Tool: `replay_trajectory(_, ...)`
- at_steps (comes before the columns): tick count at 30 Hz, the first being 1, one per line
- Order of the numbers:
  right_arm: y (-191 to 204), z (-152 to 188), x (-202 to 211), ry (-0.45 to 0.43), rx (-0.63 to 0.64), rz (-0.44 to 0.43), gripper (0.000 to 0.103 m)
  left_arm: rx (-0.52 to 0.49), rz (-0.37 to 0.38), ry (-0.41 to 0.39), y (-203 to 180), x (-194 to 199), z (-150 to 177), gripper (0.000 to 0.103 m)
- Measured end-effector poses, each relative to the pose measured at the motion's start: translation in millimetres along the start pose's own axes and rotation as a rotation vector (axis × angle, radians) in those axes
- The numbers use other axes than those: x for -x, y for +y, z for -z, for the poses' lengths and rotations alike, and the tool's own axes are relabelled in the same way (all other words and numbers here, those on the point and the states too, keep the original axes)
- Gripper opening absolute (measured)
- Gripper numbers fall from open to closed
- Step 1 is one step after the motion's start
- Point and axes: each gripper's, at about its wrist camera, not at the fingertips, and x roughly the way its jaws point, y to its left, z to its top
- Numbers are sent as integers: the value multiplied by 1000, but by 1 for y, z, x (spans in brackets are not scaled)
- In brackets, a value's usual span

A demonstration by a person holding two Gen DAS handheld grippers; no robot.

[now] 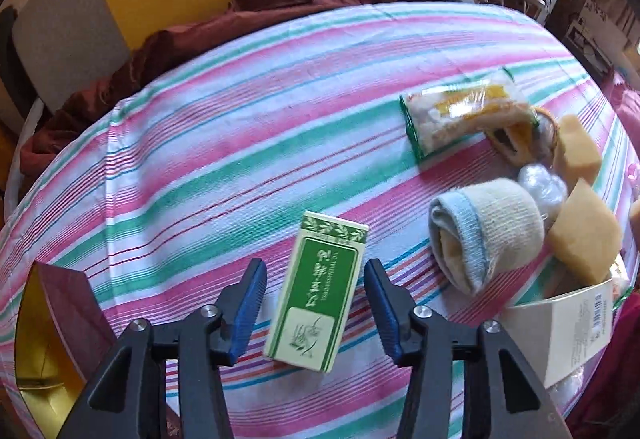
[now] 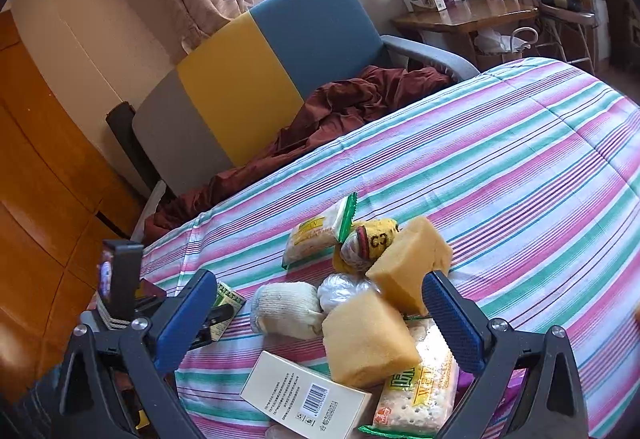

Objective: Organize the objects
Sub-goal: 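Move the left tool toward the small green-and-white box on the cloth, then grasp the small green-and-white box with the left tool, then carry the green box into the gold tray with the left tool while the right tool grasps the plastic-wrapped bundle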

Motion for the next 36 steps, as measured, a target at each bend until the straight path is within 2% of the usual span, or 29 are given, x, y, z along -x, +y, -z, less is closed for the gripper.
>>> replay_trajectory(2, -2, 0, -1, 4, -3, 4, 103, 4, 14, -26, 0, 0, 3, 32)
replay_trajectory(3, -3, -1, -2, 6, -5, 6, 103, 19, 33, -29, 3, 1, 5, 30)
replay_trajectory(7, -2, -1, -5, 24, 2, 3, 103, 32, 52, -93, 2, 22, 27, 30)
replay_trajectory(11, 3, 2, -9, 46, 37, 3, 103, -5, 80, -177, -15, 58, 61, 30)
replay_trajectory(17, 13, 9, -17, 86, 97, 10, 103, 14, 149, -267, -25, 107, 114, 30)
replay_trajectory(24, 38, 28, -10, 147, 148, 0, 98, 87, 135, -361, -2, 144, 163, 30)
replay_trajectory(27, 49, 44, -1, 200, 164, 65, 96, 138, 133, -377, 15, 150, 178, 30)
replay_trajectory(30, 53, 65, 5, 273, 154, 69, 95, 185, 132, -390, 29, 153, 190, 30)
replay_trajectory(36, 44, 102, -12, 386, 113, 175, 94, 242, 122, -405, 46, 156, 215, 30)
